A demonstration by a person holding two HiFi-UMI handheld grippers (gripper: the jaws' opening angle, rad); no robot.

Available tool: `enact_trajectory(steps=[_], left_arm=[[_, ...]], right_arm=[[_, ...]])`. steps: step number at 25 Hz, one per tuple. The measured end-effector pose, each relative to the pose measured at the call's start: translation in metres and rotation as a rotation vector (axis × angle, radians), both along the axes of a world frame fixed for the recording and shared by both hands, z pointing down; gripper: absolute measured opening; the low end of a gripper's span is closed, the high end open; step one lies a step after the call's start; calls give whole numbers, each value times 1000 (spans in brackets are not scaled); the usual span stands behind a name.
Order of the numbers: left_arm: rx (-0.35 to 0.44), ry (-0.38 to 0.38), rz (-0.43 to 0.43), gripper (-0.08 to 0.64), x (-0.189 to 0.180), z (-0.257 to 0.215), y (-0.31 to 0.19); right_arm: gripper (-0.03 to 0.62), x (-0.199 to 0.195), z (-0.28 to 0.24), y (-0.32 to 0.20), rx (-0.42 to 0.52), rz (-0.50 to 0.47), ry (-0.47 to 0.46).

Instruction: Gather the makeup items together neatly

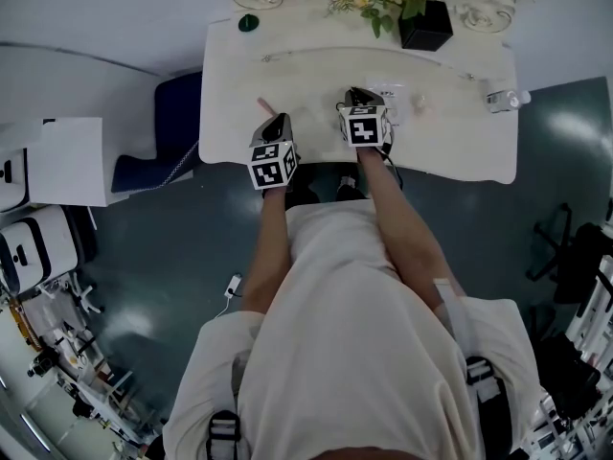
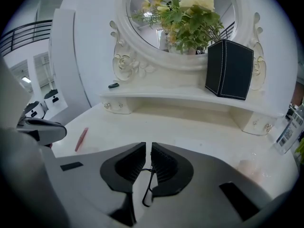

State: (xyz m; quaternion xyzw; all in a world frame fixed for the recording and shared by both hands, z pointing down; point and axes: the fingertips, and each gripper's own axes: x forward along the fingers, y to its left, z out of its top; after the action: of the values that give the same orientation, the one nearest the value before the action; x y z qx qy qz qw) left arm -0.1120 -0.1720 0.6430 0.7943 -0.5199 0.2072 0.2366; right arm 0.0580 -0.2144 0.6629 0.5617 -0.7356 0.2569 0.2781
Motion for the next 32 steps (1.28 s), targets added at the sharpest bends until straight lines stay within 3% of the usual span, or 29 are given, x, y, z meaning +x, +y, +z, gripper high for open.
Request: enact_trajectory(steps=[6,12,17,24,27,32], left_arm=[[-5,-20,-44,15,-6,4,-2],[-12,-52,-134,15,-23,10,-3],[-24,-52,-216,17,-37,18,-7],[-56,-16,-334,20,-47,33,-16],[-83,3,-387,74,-50,43,-21],[-105,-32,-413,111,-51,59,-29]], right_arm=[[75,-19,-18,-3,65,-74,-8],[63,-45,-41,-1,126,-140,-120],[45,-65,-46,5,124,-221,-185],[40,-85,-47,16,101,-346,-182],[40,-88,-48,20,101,-384,-164],[40,-82,-48,24,102,-420,-133]])
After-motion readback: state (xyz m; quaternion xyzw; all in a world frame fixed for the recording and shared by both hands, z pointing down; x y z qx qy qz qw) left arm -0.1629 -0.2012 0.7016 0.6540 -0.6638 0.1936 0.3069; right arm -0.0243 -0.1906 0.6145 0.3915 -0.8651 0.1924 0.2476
